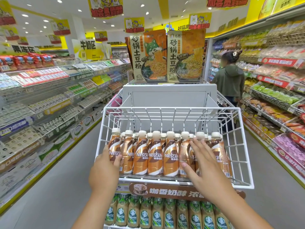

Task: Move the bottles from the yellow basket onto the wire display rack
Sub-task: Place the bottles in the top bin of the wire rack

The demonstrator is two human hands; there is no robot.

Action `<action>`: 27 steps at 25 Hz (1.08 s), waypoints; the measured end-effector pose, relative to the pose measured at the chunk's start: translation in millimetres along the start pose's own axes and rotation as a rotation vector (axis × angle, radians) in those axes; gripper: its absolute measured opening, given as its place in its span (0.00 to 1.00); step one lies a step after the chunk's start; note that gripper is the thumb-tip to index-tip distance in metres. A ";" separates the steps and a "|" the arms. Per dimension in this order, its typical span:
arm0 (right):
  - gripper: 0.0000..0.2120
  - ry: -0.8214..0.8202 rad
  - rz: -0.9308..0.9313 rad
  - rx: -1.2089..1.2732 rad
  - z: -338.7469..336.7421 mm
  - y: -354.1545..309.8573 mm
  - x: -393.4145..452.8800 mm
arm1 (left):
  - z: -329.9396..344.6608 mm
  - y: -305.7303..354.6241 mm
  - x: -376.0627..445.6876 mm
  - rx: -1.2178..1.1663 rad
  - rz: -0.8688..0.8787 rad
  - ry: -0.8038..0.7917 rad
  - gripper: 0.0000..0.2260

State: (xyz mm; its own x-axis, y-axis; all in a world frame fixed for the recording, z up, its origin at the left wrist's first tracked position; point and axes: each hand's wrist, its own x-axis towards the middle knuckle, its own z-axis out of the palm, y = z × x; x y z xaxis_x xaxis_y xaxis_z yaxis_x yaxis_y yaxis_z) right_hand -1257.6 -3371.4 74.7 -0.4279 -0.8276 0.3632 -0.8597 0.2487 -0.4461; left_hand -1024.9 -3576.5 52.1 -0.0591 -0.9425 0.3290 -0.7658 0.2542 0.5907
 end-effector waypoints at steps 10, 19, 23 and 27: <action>0.36 -0.045 -0.009 0.028 7.9 2.6 0.1 | 1.9 -21.2 -17.3 -0.050 0.061 -0.018 0.25; 0.36 -0.082 -0.010 0.070 14.3 1.1 5.3 | 4.2 -23.3 -9.3 -0.054 0.067 -0.048 0.23; 0.35 -0.069 -0.007 0.084 14.9 0.8 9.1 | 8.3 -22.2 3.4 0.103 0.063 -0.099 0.22; 0.35 -0.054 0.005 0.062 15.6 5.4 10.8 | 12.4 -24.3 6.2 0.143 0.080 -0.140 0.22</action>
State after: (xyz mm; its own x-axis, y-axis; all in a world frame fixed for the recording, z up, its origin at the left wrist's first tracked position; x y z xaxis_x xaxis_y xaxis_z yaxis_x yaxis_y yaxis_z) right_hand -1262.5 -3386.8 63.4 -0.4150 -0.8529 0.3169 -0.8380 0.2226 -0.4982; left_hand -1014.6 -3591.2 30.7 -0.2046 -0.9439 0.2591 -0.8373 0.3059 0.4532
